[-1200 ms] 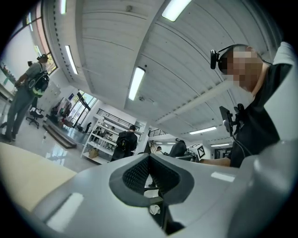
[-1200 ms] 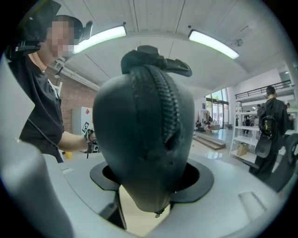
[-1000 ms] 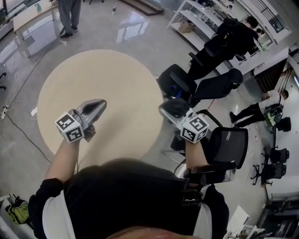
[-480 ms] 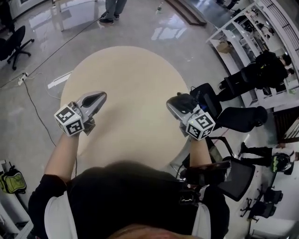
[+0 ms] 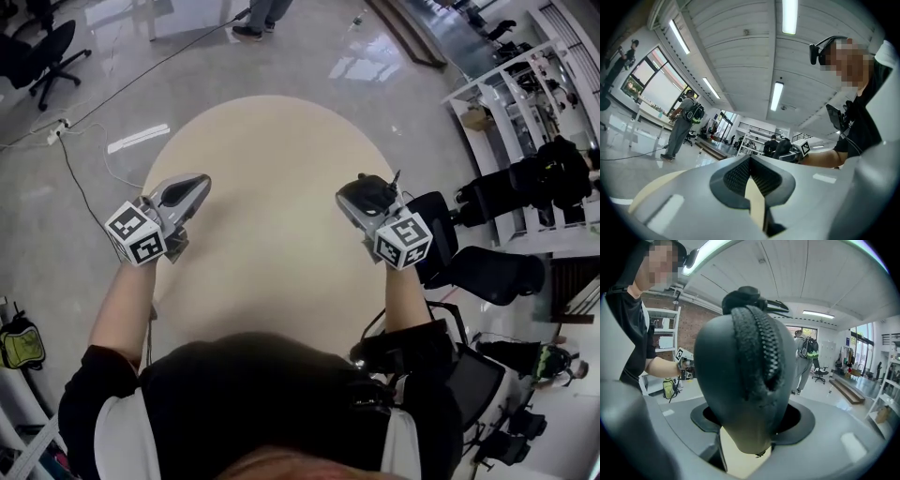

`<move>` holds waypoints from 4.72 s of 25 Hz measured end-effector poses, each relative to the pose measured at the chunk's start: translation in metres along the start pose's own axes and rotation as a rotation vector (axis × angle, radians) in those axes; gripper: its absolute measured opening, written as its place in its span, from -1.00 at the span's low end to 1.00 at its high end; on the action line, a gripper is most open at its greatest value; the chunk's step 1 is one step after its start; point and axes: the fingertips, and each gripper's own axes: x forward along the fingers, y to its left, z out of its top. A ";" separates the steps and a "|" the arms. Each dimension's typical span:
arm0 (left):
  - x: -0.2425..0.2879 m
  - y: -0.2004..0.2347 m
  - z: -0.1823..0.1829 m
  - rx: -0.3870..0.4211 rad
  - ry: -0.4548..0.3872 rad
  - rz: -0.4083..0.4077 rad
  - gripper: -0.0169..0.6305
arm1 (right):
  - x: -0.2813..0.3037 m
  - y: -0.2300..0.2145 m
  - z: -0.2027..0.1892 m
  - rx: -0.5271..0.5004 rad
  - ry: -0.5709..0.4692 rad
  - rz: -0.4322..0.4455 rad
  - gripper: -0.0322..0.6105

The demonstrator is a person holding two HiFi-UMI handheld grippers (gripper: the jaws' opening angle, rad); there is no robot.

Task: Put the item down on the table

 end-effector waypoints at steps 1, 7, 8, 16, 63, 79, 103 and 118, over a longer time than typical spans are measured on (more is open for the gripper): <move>0.000 0.012 0.001 -0.002 0.004 0.011 -0.96 | 0.015 -0.003 0.001 -0.008 0.012 0.003 0.03; 0.009 0.057 -0.011 -0.004 0.000 0.019 -0.96 | 0.087 -0.023 -0.010 -0.050 0.074 0.021 0.03; 0.010 0.066 -0.016 -0.007 0.005 0.019 -0.96 | 0.100 -0.025 -0.013 -0.056 0.086 0.022 0.03; 0.042 0.110 -0.046 -0.024 0.032 0.036 -0.96 | 0.180 -0.056 -0.042 -0.101 0.162 0.057 0.03; 0.105 0.231 -0.128 0.087 0.039 0.080 -0.96 | 0.444 -0.125 -0.154 -0.731 0.557 0.210 0.22; 0.100 0.226 -0.131 0.117 0.061 0.090 -0.96 | 0.417 -0.108 -0.127 -0.549 0.344 0.212 0.68; 0.128 0.051 -0.008 0.246 0.024 -0.066 -0.96 | 0.127 -0.091 -0.027 0.061 0.039 0.009 -0.86; 0.138 -0.190 -0.003 0.269 0.049 -0.353 -0.96 | -0.170 -0.024 -0.039 0.191 -0.083 -0.313 -0.86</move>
